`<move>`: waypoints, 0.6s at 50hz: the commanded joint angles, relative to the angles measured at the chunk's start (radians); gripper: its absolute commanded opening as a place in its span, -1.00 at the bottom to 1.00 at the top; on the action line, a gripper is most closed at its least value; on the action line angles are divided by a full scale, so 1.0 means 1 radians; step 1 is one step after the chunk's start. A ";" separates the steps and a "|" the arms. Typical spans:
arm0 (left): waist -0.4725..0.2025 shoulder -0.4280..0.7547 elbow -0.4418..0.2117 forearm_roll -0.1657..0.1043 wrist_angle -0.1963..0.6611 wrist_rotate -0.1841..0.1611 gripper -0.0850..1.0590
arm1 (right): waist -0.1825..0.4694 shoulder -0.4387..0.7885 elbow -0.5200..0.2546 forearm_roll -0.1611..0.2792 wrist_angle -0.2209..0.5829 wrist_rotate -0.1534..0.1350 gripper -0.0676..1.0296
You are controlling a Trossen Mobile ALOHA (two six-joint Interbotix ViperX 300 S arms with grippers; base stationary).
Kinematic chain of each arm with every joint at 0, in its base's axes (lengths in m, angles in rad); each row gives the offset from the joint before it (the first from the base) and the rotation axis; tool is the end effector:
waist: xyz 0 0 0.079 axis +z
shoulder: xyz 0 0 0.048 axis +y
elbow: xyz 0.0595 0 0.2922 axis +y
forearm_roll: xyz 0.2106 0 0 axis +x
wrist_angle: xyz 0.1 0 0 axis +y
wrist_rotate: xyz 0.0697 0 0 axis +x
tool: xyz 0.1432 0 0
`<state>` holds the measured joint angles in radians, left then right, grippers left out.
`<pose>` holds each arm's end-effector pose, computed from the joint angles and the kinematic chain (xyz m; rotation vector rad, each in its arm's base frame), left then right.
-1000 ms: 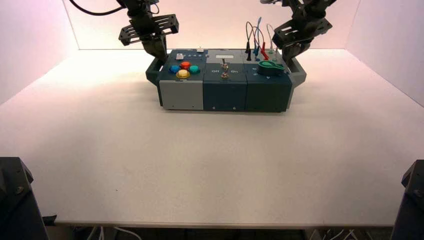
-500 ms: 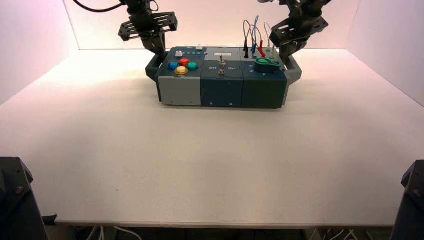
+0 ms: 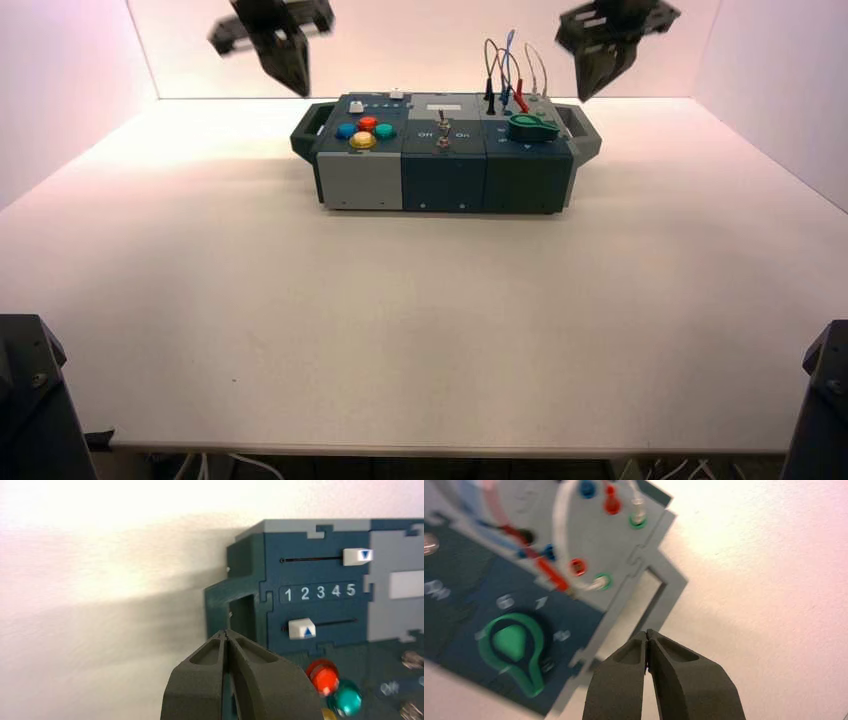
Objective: Move the box away.
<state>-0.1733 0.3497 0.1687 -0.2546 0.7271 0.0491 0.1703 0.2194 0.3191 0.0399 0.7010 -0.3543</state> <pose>0.4825 -0.1207 0.0295 -0.1200 1.2536 -0.2085 0.4501 0.0830 0.0387 -0.3699 1.2016 0.3699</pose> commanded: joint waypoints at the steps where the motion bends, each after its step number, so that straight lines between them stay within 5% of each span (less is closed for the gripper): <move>1: -0.006 -0.077 -0.014 0.014 0.044 0.003 -0.91 | 0.034 -0.080 -0.021 0.029 0.038 -0.032 -0.92; 16: -0.052 -0.150 0.071 0.028 0.023 0.028 -0.91 | 0.072 -0.170 0.051 0.123 0.044 -0.115 -0.91; 30: -0.081 -0.173 0.058 0.029 0.025 0.034 -0.91 | 0.081 -0.199 0.077 0.140 0.017 -0.118 -0.91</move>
<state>-0.2577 0.2224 0.2485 -0.2270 0.7532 0.0798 0.2470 0.0598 0.4065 0.1733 0.7317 -0.4663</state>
